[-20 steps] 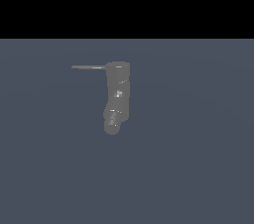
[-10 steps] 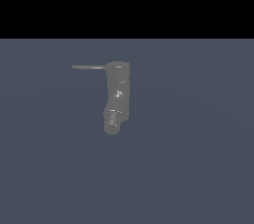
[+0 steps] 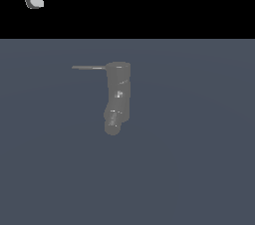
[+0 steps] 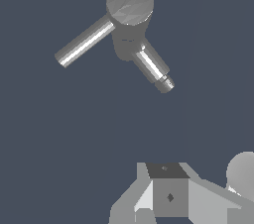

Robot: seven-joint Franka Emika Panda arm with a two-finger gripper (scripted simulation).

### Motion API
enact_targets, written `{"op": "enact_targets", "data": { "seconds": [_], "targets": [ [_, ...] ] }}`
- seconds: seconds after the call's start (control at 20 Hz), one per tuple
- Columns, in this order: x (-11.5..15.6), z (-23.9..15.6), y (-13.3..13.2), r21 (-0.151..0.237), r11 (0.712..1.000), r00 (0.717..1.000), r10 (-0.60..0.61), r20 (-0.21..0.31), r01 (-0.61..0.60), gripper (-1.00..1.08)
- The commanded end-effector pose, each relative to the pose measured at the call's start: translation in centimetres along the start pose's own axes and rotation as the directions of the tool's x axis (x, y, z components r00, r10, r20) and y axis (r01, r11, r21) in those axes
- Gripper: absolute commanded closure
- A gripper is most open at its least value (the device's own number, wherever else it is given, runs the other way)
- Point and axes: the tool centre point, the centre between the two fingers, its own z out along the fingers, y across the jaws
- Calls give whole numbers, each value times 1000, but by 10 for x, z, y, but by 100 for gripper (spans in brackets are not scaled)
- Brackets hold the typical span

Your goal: Turn on the faucet by rotating a designated handle.

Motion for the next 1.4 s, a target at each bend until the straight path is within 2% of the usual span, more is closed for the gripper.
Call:
{"op": "enact_targets", "data": {
  "seconds": [0.0, 0.35, 0.7, 1.05, 1.35],
  "targets": [
    [4, 8, -12, 3, 999, 999, 52, 2, -52, 108],
    [19, 30, -42, 8, 982, 982, 188, 6, -188, 108],
    [38, 51, -69, 12, 948, 948, 317, 9, -317, 108],
    [61, 73, -93, 15, 896, 897, 443, 11, -443, 108],
    [85, 94, -113, 16, 833, 833, 553, 12, -553, 108]
  ]
}}
